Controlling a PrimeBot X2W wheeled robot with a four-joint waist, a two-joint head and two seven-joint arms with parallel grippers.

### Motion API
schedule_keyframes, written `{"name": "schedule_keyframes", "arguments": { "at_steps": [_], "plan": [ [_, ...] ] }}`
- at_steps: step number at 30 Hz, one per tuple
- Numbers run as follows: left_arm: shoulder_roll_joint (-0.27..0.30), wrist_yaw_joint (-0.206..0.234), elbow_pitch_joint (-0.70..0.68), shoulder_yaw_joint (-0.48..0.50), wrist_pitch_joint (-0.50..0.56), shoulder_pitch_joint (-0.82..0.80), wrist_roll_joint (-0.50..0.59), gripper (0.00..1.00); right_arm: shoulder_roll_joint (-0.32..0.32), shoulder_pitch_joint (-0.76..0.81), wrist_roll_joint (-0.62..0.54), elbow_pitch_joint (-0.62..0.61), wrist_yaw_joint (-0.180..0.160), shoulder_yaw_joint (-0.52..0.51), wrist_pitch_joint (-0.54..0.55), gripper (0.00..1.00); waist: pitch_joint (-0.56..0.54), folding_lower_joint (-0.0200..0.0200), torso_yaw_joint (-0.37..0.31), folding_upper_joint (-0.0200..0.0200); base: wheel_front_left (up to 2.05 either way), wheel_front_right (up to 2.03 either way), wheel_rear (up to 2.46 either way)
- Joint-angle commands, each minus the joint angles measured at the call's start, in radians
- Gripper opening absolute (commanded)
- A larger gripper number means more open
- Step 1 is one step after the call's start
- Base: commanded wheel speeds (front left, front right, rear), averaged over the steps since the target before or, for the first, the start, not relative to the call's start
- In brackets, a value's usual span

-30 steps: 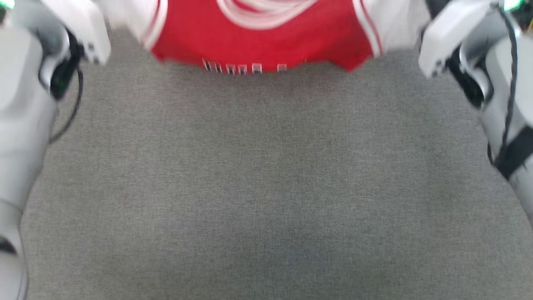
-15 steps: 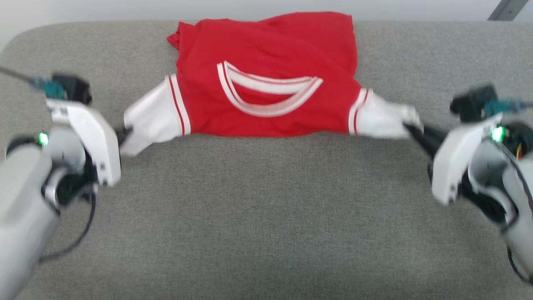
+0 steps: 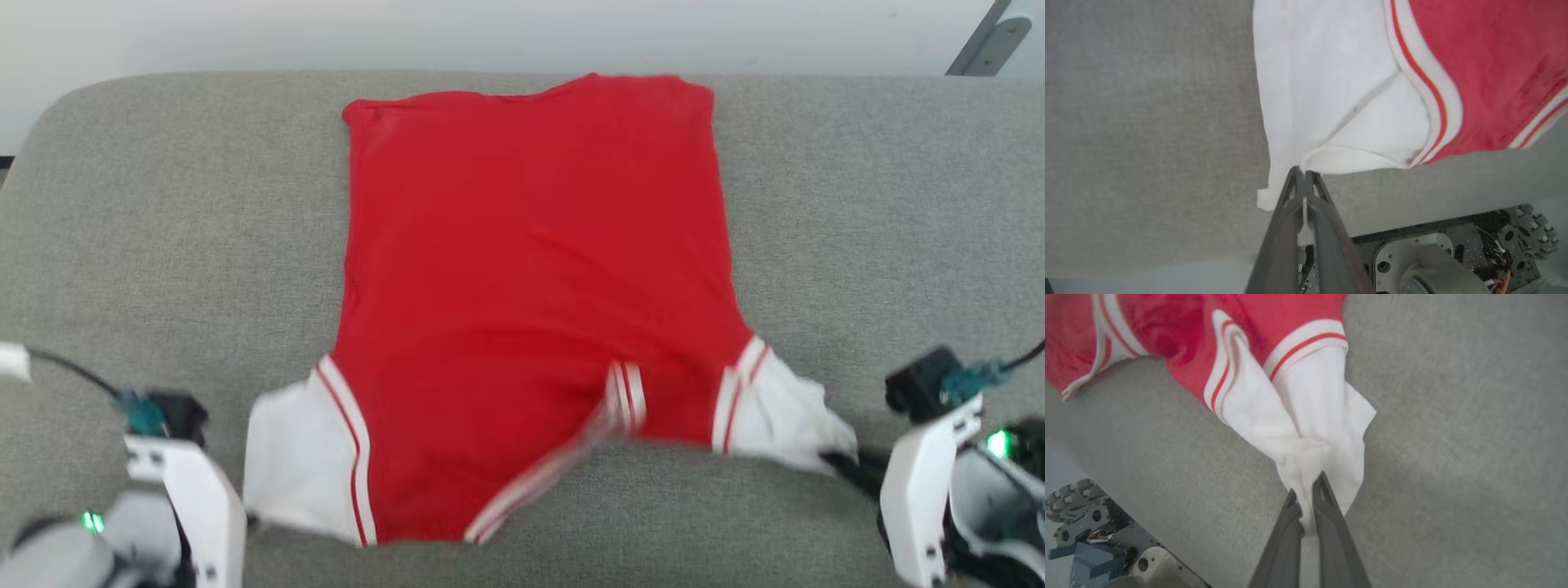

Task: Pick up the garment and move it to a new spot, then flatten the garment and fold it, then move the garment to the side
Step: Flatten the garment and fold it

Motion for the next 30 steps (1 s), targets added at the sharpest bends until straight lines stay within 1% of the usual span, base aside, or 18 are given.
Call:
{"name": "schedule_keyframes", "arguments": {
  "at_steps": [1, 3, 6, 10, 11, 12, 13, 14, 15, 19, 23, 24, 27, 30],
  "plan": [
    [0.009, 0.016, -0.020, -0.008, 0.008, 0.029, -0.006, 0.00, -0.001, 0.033, 0.008, -0.017, 0.000, -0.012, 0.026, 0.00, -0.001, 0.0000, 0.000, 0.0000, 0.00, 0.00, 0.00],
    [0.019, 0.043, -0.048, -0.022, 0.012, 0.068, -0.013, 0.00, -0.002, 0.083, 0.019, -0.041, 0.000, -0.030, 0.076, 0.00, 0.000, 0.0000, 0.002, 0.0000, 0.00, 0.00, 0.00],
    [0.017, 0.068, -0.066, -0.035, 0.006, 0.106, -0.018, 0.00, 0.002, 0.145, 0.022, -0.076, 0.000, -0.065, 0.127, 0.00, 0.006, 0.0000, 0.005, 0.0000, 0.00, 0.00, 0.00],
    [-0.005, 0.078, -0.057, -0.038, -0.017, 0.129, -0.019, 0.00, 0.030, 0.209, -0.007, -0.097, 0.000, -0.106, 0.163, 0.00, 0.019, 0.0000, 0.010, 0.0000, 0.00, 0.00, 0.00],
    [-0.022, 0.081, -0.046, -0.028, -0.038, 0.132, -0.026, 0.00, 0.051, 0.226, -0.032, -0.093, 0.000, -0.125, 0.162, 0.00, 0.025, 0.0000, 0.012, 0.0000, 0.00, 0.00, 0.00],
    [-0.026, 0.080, -0.042, -0.028, -0.042, 0.132, -0.023, 0.00, 0.059, 0.234, -0.047, -0.088, 0.000, -0.129, 0.164, 0.13, 0.028, 0.0000, 0.013, 0.0000, 0.00, 0.00, 0.00],
    [-0.032, 0.075, -0.041, -0.029, -0.048, 0.130, -0.020, 0.00, 0.068, 0.239, -0.058, -0.088, 0.000, -0.132, 0.167, 0.39, 0.031, 0.0000, 0.014, 0.0000, 0.00, 0.00, 0.00],
    [-0.039, 0.069, -0.041, -0.028, -0.056, 0.127, -0.019, 0.00, 0.077, 0.239, -0.071, -0.092, 0.000, -0.138, 0.168, 0.91, 0.034, 0.0000, 0.015, 0.0000, 0.00, 0.00, 0.00],
    [-0.046, 0.065, -0.039, -0.024, -0.065, 0.123, -0.016, 0.00, 0.085, 0.239, -0.081, -0.097, 0.000, -0.145, 0.170, 1.00, 0.036, 0.0000, 0.016, 0.0000, 0.00, 0.00, 0.00],
    [-0.066, 0.053, -0.037, -0.015, -0.094, 0.103, -0.009, 0.00, 0.106, 0.247, -0.107, -0.150, 0.000, -0.179, 0.199, 1.00, 0.045, 0.0000, 0.023, 0.0000, 0.00, 0.00, 0.00],
    [-0.081, 0.038, -0.042, -0.010, -0.119, 0.090, 0.001, 0.00, 0.135, 0.249, -0.143, -0.243, 0.000, -0.254, 0.253, 1.00, 0.060, 0.0000, 0.033, 0.0000, 0.00, 0.00, 0.00],
    [-0.081, 0.038, -0.042, -0.010, -0.119, 0.090, 0.001, 0.00, 0.135, 0.249, -0.143, -0.243, 0.000, -0.254, 0.253, 1.00, 0.060, 0.0000, 0.033, 0.0000, 0.00, 0.00, 0.00],
    [-0.095, 0.026, -0.048, -0.008, -0.135, 0.077, 0.013, 0.00, 0.181, 0.214, -0.176, -0.324, 0.000, -0.337, 0.284, 1.00, 0.075, 0.0000, 0.045, 0.0000, 0.00, 0.00, 0.00],
    [-0.110, 0.016, -0.049, -0.008, -0.145, 0.056, 0.024, 0.00, 0.264, 0.146, -0.223, -0.364, 0.000, -0.421, 0.288, 1.00, 0.094, 0.0000, 0.062, 0.0000, 0.00, 0.00, 0.00]
  ]
}}
